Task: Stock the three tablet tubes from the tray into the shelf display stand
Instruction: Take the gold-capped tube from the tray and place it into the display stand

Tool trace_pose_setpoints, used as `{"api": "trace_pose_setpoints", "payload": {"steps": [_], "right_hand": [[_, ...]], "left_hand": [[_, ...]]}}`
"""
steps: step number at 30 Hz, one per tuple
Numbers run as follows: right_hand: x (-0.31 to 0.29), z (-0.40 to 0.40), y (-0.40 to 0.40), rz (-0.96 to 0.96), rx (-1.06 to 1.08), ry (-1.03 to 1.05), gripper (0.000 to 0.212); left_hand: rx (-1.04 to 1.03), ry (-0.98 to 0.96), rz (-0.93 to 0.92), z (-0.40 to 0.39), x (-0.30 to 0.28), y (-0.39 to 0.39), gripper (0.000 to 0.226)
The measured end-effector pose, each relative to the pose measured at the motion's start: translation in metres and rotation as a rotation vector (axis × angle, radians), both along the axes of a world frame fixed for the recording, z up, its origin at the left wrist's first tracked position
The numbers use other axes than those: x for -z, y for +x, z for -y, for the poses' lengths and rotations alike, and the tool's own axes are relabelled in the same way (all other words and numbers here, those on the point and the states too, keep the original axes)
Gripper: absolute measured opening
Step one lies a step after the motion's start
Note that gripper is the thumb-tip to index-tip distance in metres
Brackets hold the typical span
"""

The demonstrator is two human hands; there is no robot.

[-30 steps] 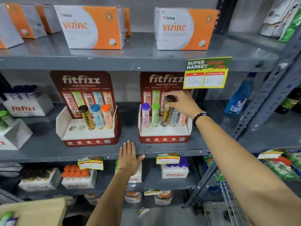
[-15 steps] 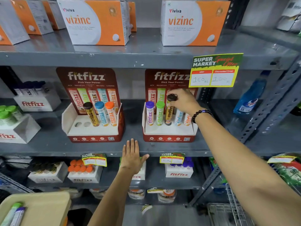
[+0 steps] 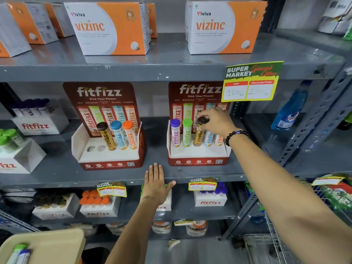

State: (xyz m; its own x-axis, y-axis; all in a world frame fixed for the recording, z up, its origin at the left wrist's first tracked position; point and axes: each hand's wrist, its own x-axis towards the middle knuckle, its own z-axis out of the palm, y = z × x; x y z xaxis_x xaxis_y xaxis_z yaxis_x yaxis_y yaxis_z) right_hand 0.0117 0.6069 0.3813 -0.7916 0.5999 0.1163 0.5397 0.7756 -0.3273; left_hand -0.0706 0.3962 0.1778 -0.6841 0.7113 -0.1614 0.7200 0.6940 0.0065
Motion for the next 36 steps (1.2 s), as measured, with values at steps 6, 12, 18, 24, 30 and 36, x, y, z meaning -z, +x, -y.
{"api": "trace_pose_setpoints", "payload": {"steps": [6, 12, 18, 24, 30, 36], "right_hand": [[0.008, 0.007, -0.002, -0.009, 0.023, -0.008, 0.041], [0.007, 0.009, -0.001, 0.009, 0.018, -0.001, 0.038], [0.014, 0.010, 0.000, -0.012, 0.017, -0.014, 0.045], [0.019, 0.028, -0.001, -0.223, -0.036, 0.057, 0.052], [0.023, 0.088, -0.025, -0.444, -0.152, 0.106, 0.037], [0.040, 0.201, -0.083, -0.469, -0.367, 0.078, 0.036]], "left_hand": [[0.014, -0.009, 0.028, 0.001, -0.003, -0.001, 0.082], [0.019, -0.010, 0.042, 0.002, -0.004, -0.002, 0.083], [0.032, -0.010, 0.082, 0.002, -0.010, -0.003, 0.083], [0.035, 0.050, 0.156, 0.010, -0.017, -0.007, 0.076], [-0.053, 0.257, 0.087, 0.061, -0.017, -0.006, 0.066], [-0.181, 0.314, 0.005, 0.183, 0.002, -0.021, 0.080]]}}
